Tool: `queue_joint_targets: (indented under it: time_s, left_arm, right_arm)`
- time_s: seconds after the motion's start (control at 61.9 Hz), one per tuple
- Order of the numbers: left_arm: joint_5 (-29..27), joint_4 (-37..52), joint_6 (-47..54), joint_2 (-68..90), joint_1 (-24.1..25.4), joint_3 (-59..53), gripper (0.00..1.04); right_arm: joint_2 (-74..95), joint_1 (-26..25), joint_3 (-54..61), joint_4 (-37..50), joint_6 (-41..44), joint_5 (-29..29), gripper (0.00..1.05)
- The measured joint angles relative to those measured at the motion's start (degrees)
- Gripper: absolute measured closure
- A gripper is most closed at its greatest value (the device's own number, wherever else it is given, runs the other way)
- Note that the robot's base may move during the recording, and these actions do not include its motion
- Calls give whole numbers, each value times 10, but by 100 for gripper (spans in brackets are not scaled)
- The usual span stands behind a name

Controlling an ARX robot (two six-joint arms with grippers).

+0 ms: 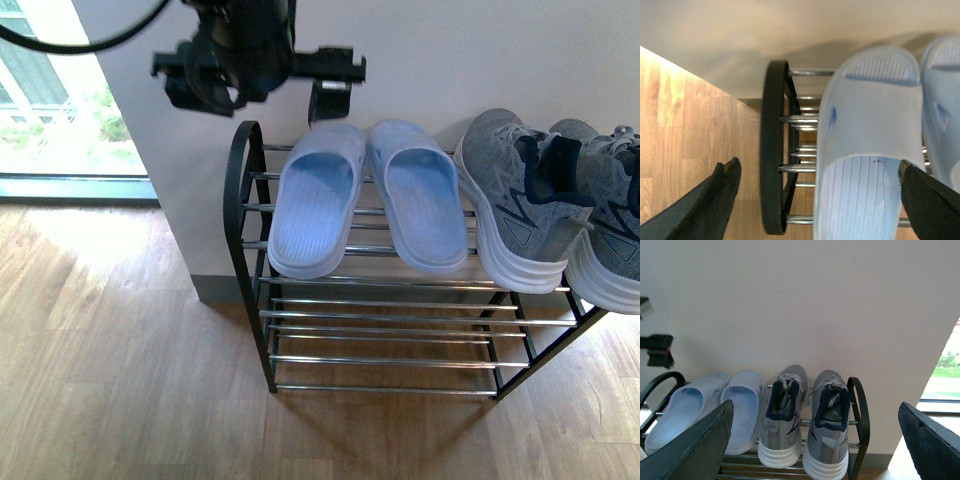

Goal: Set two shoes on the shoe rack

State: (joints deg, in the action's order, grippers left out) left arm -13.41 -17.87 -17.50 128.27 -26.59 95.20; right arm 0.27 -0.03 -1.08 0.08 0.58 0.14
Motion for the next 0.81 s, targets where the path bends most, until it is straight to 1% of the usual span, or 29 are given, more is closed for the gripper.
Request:
queue_joint_targets:
  time_s: [0.065, 0.097, 0.161, 0.226, 0.242, 0.258, 0.275, 0.291, 0.307, 0.339, 0.355, 0.371, 0.388, 0.42, 0.436, 0.468, 0.501, 0.517, 0.549, 0.565, 0.63, 0.646, 0.678, 0.727, 0.807]
  left_arm:
    - [-13, 23, 1, -54, 2, -41, 10]
    - [-28, 39, 7, -82, 3, -65, 10]
    - [-102, 102, 50, -159, 12, -140, 9]
    - [-148, 142, 87, -205, 24, -191, 9]
    - [-158, 165, 99, -224, 30, -215, 10]
    - [-155, 185, 111, -233, 34, -229, 11]
    - [-136, 244, 119, -253, 44, -266, 14]
    - [-124, 275, 122, -263, 50, -283, 16]
    - [-98, 337, 131, -281, 60, -319, 20]
    - [-78, 396, 137, -297, 70, -355, 23]
    - [-65, 450, 143, -313, 79, -388, 27]
    - [-58, 476, 145, -320, 83, -404, 29]
    - [-47, 524, 149, -335, 91, -436, 32]
    - [-41, 565, 153, -348, 98, -466, 36]
    - [-36, 602, 155, -361, 105, -494, 39]
    - [-28, 646, 158, -378, 112, -531, 45]
    - [-23, 669, 159, -389, 116, -552, 48]
    - [-16, 686, 161, -399, 120, -572, 52]
    - [-13, 697, 162, -408, 122, -589, 55]
    - [-8, 705, 162, -417, 125, -605, 59]
    - [4, 716, 164, -436, 133, -639, 68]
    - [9, 719, 165, -443, 136, -652, 72]
    - [14, 721, 166, -451, 139, -664, 75]
    - [21, 726, 167, -470, 147, -692, 84]
    - [31, 730, 167, -494, 158, -722, 95]
  right_arm:
    - [0, 0, 0, 0, 0, 0, 9]
    - [0, 0, 0, 0, 0, 0, 9]
    - [0, 0, 0, 0, 0, 0, 9]
    - [0, 0, 0, 0, 0, 0, 9]
    - [0, 0, 0, 0, 0, 0, 9]
    - [0, 0, 0, 0, 0, 0, 9]
    - [0, 0, 0, 0, 0, 0, 9]
    - [0, 0, 0, 0, 0, 0, 9]
    - [0, 0, 0, 0, 0, 0, 9]
    - [0, 0, 0, 0, 0, 0, 9]
    - [0, 0, 0, 0, 0, 0, 9]
    - [0, 0, 0, 0, 0, 0, 9]
    - [0, 0, 0, 0, 0, 0, 9]
    - [0, 0, 0, 0, 0, 0, 9]
    - [0, 0, 0, 0, 0, 0, 9]
    - [0, 0, 0, 0, 0, 0, 9]
    - [0, 0, 0, 0, 0, 0, 9]
    - [0, 0, 0, 0, 0, 0, 9]
    - [0, 0, 0, 0, 0, -1, 9]
    - [0, 0, 0, 0, 0, 0, 9]
    - [0, 0, 0, 0, 0, 0, 9]
    - [0, 0, 0, 0, 0, 0, 9]
    - [0, 0, 0, 0, 0, 0, 9]
    - [0, 0, 0, 0, 0, 0, 9]
    - [0, 0, 0, 0, 0, 0, 9]
